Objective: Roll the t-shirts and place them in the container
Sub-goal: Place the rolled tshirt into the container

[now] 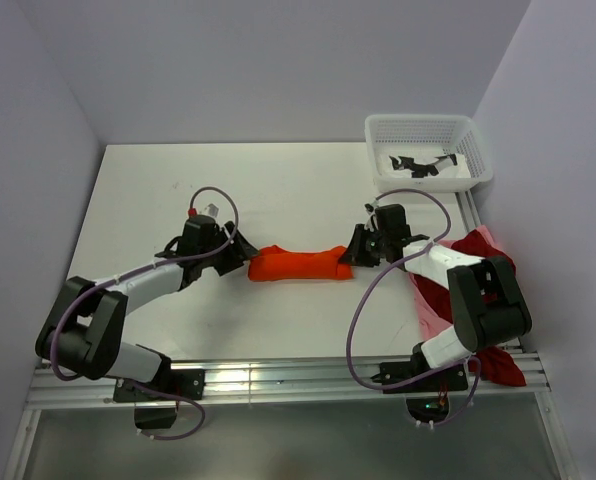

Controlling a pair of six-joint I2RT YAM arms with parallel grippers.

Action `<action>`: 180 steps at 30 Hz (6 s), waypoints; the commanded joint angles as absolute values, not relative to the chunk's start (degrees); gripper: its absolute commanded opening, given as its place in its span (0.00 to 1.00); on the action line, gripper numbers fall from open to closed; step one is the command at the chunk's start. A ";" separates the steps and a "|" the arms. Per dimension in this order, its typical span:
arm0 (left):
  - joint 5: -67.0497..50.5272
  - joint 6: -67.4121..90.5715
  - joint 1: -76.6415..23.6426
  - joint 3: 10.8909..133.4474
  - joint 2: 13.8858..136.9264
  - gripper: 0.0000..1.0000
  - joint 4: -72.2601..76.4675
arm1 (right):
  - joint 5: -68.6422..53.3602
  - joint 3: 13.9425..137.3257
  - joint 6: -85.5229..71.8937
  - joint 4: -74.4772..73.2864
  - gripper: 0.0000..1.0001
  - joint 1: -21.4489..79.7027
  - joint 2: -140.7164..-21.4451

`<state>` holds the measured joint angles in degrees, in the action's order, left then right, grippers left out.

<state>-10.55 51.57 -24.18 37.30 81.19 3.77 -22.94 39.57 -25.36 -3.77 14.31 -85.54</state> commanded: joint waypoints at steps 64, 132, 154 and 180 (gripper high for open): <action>-16.35 46.06 -28.03 88.04 108.70 0.00 14.67 | -19.95 91.14 -28.21 -19.16 0.00 0.53 -102.03; -9.76 44.91 -28.04 93.42 115.38 0.00 8.26 | -41.38 120.41 -27.68 -25.68 0.00 -3.25 -127.61; -5.62 42.71 -26.02 113.28 136.84 0.00 1.77 | -39.91 129.12 -35.25 -11.69 0.00 -3.87 -143.70; 3.69 39.11 -30.50 114.69 137.20 0.00 -11.60 | -28.21 128.32 -27.42 -19.95 0.00 -0.79 -142.99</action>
